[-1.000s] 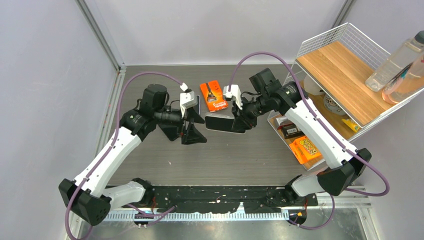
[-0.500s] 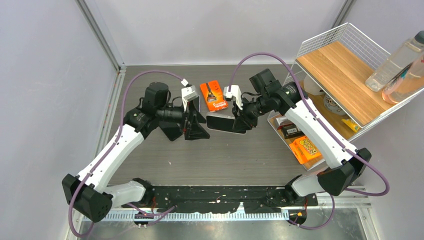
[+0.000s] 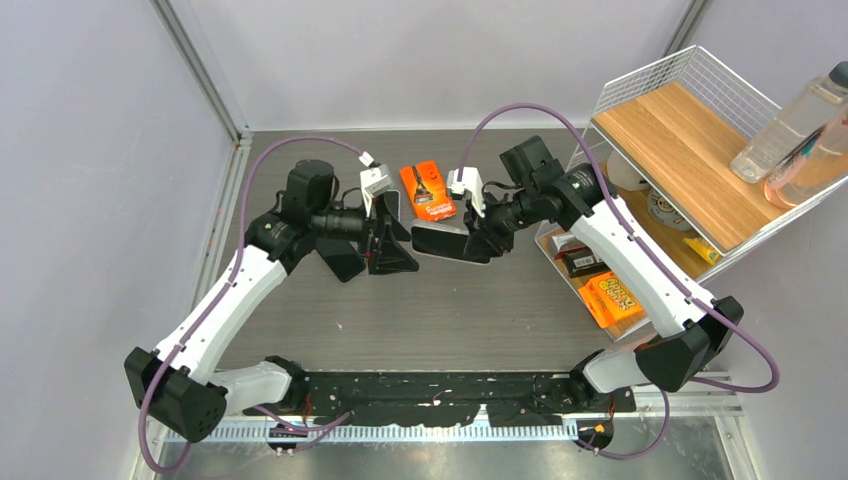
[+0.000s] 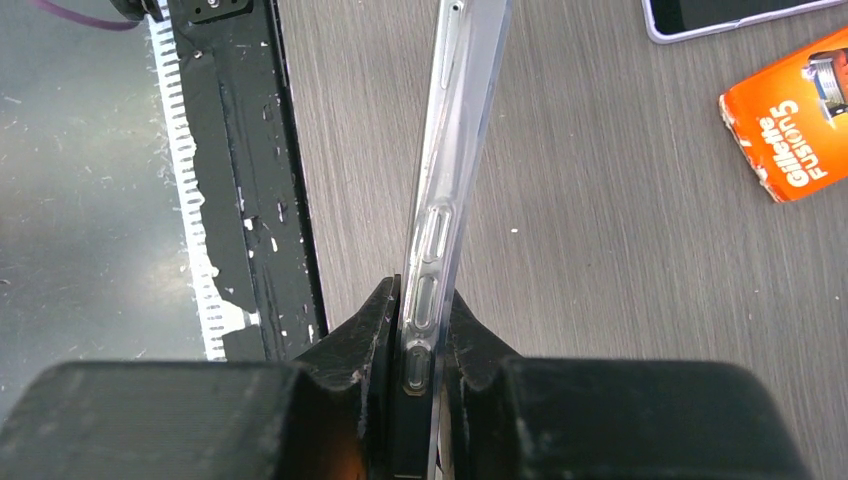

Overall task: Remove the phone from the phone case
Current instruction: Remove the phone case from the phone.

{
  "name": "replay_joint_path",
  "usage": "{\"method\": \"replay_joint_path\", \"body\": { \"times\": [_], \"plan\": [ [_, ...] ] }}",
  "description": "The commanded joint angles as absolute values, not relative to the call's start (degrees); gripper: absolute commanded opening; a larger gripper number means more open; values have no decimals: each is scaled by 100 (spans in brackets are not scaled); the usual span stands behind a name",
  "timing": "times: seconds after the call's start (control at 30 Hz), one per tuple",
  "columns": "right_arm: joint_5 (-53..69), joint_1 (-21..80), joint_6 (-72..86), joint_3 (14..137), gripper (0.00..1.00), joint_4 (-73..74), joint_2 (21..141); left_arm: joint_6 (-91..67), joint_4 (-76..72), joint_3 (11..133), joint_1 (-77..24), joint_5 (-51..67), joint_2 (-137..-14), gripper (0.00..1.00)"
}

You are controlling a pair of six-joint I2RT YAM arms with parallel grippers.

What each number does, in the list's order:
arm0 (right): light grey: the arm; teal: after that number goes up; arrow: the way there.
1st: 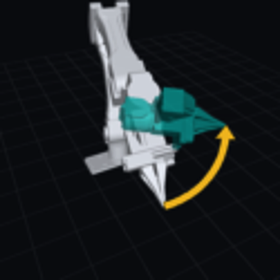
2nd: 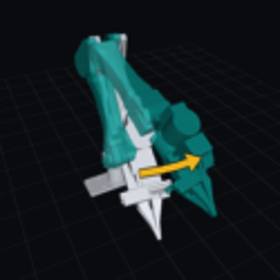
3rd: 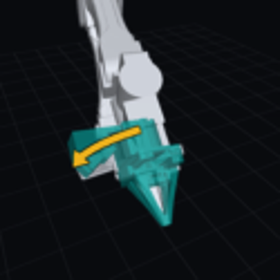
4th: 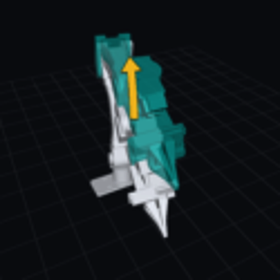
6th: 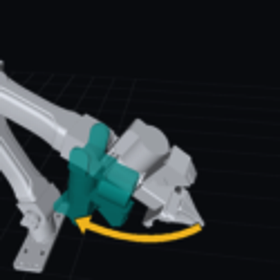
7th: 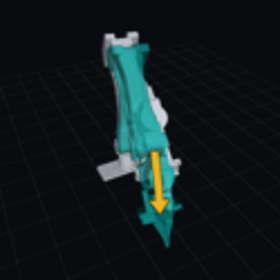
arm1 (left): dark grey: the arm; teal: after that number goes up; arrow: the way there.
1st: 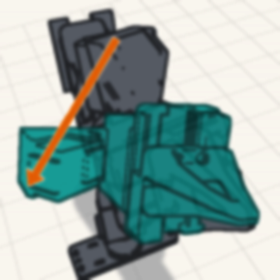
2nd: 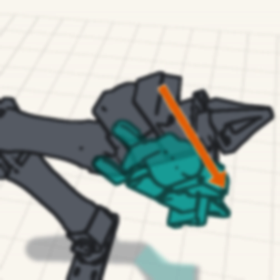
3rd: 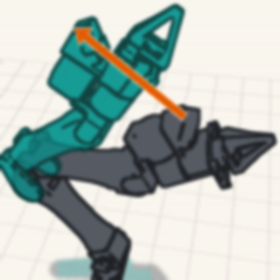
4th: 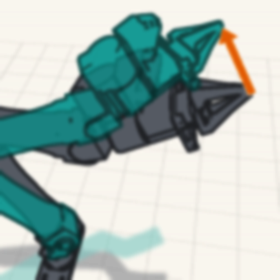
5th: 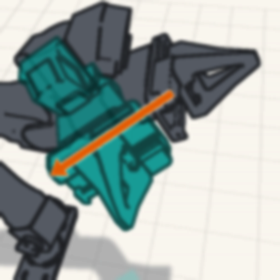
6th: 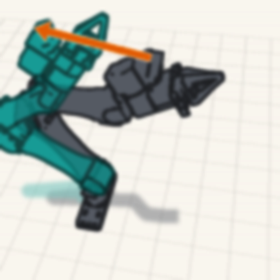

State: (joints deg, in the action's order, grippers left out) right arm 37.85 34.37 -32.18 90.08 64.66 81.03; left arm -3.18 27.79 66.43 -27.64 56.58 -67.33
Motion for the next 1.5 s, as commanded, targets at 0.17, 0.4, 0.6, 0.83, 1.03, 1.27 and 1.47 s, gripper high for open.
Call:
{"method": "replay_joint_path", "body": {
  "times": [0.17,0.4,0.6,0.83,1.03,1.27,1.47],
  "plan": [
    [5509,3819,-3534,9000,5,5871,7963,-25,1695,7352,-2821,5887,-6871,89],
    [5520,3894,-3596,8975,6,5938,8026,-26,1626,7473,-2821,5853,-6940,89],
    [5490,3943,-3621,8904,5,5934,8075,-52,1631,7638,-2817,5869,-6982,89],
    [5382,3954,-3611,8827,6,5896,8107,-49,1681,7720,-2811,5930,-6935,88],
    [5318,3973,-3613,8717,5,5866,8131,-51,1723,7829,-2810,5931,-6921,89],
    [5369,4050,-3688,8748,5,5949,8190,-150,1606,7950,-2812,5900,-7002,88],
    [5561,4118,-3804,8867,6,6127,8253,-141,1477,7932,-2812,5707,-7120,88]
  ]
}}
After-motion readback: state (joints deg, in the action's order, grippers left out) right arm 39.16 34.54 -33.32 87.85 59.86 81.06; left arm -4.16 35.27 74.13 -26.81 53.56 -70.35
